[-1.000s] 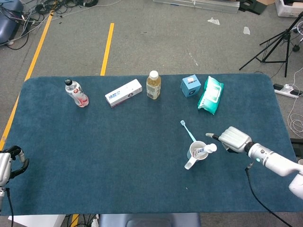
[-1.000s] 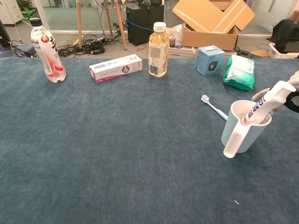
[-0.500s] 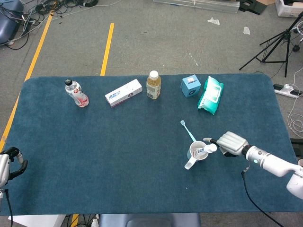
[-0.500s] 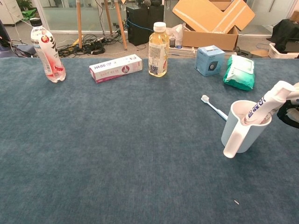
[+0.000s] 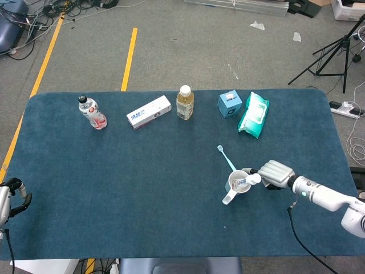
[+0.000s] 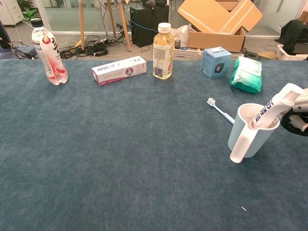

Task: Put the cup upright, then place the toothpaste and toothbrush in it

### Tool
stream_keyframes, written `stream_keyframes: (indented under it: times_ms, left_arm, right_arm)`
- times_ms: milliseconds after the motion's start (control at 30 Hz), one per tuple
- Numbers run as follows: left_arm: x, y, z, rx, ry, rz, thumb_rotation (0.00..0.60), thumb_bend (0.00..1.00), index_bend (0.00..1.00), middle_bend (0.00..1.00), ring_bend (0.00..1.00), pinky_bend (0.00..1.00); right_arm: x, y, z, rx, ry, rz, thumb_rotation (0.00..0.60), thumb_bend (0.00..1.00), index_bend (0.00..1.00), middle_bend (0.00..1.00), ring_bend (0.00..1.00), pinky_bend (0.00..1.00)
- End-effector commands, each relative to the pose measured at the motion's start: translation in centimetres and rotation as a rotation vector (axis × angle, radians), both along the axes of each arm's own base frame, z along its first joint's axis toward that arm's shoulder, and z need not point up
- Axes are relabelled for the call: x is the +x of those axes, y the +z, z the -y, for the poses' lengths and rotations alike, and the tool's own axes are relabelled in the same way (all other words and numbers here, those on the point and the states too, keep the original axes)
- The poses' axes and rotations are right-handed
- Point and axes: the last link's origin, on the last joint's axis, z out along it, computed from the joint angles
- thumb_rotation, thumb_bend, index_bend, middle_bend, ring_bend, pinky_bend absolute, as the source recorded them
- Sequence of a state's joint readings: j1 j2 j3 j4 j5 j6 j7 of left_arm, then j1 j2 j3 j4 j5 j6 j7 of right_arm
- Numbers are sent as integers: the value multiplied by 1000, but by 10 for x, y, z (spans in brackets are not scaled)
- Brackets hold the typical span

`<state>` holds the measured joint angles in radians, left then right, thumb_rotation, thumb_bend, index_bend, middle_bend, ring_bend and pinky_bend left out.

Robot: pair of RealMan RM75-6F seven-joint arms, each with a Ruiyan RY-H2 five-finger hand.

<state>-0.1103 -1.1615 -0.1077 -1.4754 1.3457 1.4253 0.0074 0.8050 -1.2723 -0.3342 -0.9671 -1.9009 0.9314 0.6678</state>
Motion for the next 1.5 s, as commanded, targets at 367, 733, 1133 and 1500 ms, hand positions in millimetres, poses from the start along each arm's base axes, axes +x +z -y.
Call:
stream_keyframes:
  times_ms: [367,733,1133,1500]
  left_arm:
    - [0,0,-1,-4,7,-4,600,356,568,464,542,520]
    - [0,-1,-2,-10,8,-8,600,356,569,464,541,520]
    - [-1,-2,-1,-17,16,-7,600,356,569,464,541,520]
    - [-5,-3,-3,-21,27,-3,600,356,569,464,542,520]
  right_arm:
    - [6,-5,6,7,14,3,600,930,0,745,862,965]
    - [9,-8,8,11,22,2,600,931,0,746,862,965]
    - [10,-12,9,9,20,-10,600,932,0,747,863,966]
    - [9,-19,11,19,8,-18,600,933,0,748,863,966]
